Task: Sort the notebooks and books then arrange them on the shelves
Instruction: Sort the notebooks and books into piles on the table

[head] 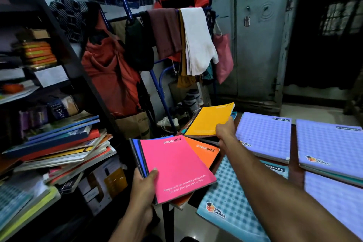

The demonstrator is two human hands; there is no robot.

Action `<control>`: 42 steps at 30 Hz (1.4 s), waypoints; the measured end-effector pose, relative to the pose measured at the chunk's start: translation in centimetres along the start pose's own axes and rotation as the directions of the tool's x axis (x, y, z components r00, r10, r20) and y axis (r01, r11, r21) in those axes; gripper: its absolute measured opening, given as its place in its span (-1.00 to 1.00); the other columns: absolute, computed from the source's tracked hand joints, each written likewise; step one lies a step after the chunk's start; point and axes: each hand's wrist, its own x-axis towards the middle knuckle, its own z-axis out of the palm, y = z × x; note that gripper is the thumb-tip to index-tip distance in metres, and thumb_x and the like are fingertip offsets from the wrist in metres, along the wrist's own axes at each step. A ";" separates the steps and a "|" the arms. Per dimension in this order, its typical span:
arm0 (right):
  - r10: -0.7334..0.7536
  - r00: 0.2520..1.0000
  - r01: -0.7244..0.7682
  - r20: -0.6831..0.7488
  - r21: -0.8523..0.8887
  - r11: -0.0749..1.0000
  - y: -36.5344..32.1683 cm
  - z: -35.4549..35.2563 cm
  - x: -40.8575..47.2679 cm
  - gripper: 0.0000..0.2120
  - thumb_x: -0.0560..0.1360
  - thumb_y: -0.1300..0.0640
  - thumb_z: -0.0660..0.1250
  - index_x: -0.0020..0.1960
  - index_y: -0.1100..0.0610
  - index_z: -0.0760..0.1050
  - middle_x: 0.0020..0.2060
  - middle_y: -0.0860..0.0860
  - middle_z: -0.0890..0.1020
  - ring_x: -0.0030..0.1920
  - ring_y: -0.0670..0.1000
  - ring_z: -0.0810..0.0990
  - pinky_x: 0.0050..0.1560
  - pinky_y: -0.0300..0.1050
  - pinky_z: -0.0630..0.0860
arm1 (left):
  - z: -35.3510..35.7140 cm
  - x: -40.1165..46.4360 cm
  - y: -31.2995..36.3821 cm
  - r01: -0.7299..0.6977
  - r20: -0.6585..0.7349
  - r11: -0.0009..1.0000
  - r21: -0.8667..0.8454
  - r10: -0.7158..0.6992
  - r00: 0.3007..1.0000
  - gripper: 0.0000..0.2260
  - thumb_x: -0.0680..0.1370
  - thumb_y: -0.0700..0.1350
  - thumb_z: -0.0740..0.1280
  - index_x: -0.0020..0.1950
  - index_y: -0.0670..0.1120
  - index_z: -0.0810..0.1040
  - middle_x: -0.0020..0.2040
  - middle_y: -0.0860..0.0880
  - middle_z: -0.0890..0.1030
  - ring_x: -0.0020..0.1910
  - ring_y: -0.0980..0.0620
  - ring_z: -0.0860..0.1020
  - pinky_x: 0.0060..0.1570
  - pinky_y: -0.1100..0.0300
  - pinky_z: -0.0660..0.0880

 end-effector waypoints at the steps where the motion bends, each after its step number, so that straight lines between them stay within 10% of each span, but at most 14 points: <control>1: 0.005 0.999 -0.004 -0.037 0.028 1.000 0.0 0.2 -0.1 -0.47 0.48 0.38 0.18 0.44 0.18 0.30 0.25 0.20 0.53 0.18 0.21 0.54 0.15 0.04 0.52 | 0.1 0.0 0.0 -0.001 0.001 1.000 0.000 0.001 1.000 -0.75 0.65 -0.17 0.30 0.31 0.04 0.44 0.13 -0.12 0.65 0.05 -0.16 0.65 0.05 -0.13 0.60; 8: 0.046 0.998 -0.034 0.051 -0.223 0.974 -0.5 0.3 -2.8 -0.19 0.57 0.21 0.29 0.63 0.24 -0.15 0.59 0.21 0.07 0.48 0.25 0.28 0.30 -0.02 0.38 | 0.1 -0.4 0.7 -0.009 0.024 1.000 0.018 0.008 1.000 -0.76 0.65 -0.17 0.31 0.29 0.03 0.45 0.13 -0.12 0.65 0.05 -0.14 0.66 0.04 -0.11 0.62; 12: -0.123 0.984 0.166 0.130 -0.406 0.899 -2.3 -0.8 -4.8 -0.16 0.57 0.01 0.36 0.63 0.21 -0.06 0.61 0.19 0.05 0.58 0.18 0.11 0.47 0.03 0.19 | 0.1 -1.0 1.2 -0.064 0.046 0.998 0.014 0.063 0.997 -0.74 0.65 -0.17 0.31 0.31 0.04 0.45 0.12 -0.09 0.66 0.03 -0.11 0.66 -0.12 0.01 0.60; 15: 0.027 0.877 0.137 0.479 -0.304 0.943 -3.6 -2.8 -8.6 -0.35 0.58 -0.10 0.37 0.54 0.16 0.24 0.27 0.07 0.50 0.16 0.06 0.57 0.00 -0.07 0.53 | 0.6 -1.9 2.4 -0.091 0.125 0.996 -0.014 0.092 0.988 -0.75 0.63 -0.14 0.35 0.28 0.09 0.49 0.09 -0.08 0.69 0.02 -0.14 0.69 -0.06 -0.08 0.64; 18: 0.022 0.808 0.120 0.588 -0.201 0.972 -4.2 -6.6 -11.0 -0.76 0.57 0.01 0.42 0.16 0.07 0.47 -0.13 -0.07 0.60 -0.26 -0.14 0.57 -0.40 -0.27 0.46 | 2.0 -3.3 3.8 -0.093 0.246 0.995 -0.038 0.100 0.964 -0.75 0.62 -0.13 0.36 0.27 0.07 0.52 0.07 -0.08 0.71 -0.01 -0.17 0.70 -0.12 -0.05 0.67; 27: -0.073 0.987 0.061 0.145 0.091 0.994 -3.7 -20.8 -5.5 -0.65 0.57 0.35 0.33 0.24 0.07 0.31 -0.05 0.22 0.62 -0.33 0.09 0.60 -0.31 0.02 0.59 | 6.4 -6.5 4.3 0.020 0.523 0.986 0.166 -0.105 0.846 -0.82 0.69 -0.17 0.22 0.22 -0.02 0.57 -0.08 -0.04 0.73 -0.36 0.03 0.66 -0.55 0.23 0.47; 32: -0.025 0.988 0.046 -0.151 0.140 0.989 -2.8 -23.9 1.5 -0.65 0.49 0.37 0.34 0.18 0.10 0.35 0.10 0.21 0.63 -0.03 0.15 0.63 0.04 0.24 0.63 | 6.6 -5.9 3.1 -0.155 0.575 0.899 0.409 -0.122 0.809 -0.75 0.63 -0.21 0.34 0.30 0.00 0.51 0.06 -0.12 0.70 -0.09 -0.08 0.71 -0.13 -0.05 0.64; 36: -0.012 0.983 0.027 -0.181 0.080 0.996 -0.6 -22.6 6.1 -0.69 0.38 0.29 0.26 0.12 0.19 0.50 0.00 0.17 0.67 0.00 0.19 0.67 0.03 0.16 0.64 | 7.3 -5.0 2.4 -0.465 0.627 0.624 0.628 -0.052 0.777 -0.48 0.57 -0.08 0.43 0.48 0.16 0.34 0.19 0.11 0.58 0.10 0.13 0.59 0.01 0.22 0.51; 42: -0.033 0.991 0.009 -0.129 -0.185 0.983 1.6 -21.4 7.7 -0.65 0.42 0.36 0.20 0.14 0.22 0.57 0.05 0.18 0.67 0.07 0.20 0.64 0.12 0.14 0.61 | 8.3 -5.5 -0.1 -0.669 0.672 0.101 0.736 0.004 0.740 -0.40 0.63 0.10 0.26 0.62 0.11 0.10 0.34 0.02 0.44 0.36 -0.06 0.40 0.23 0.04 0.43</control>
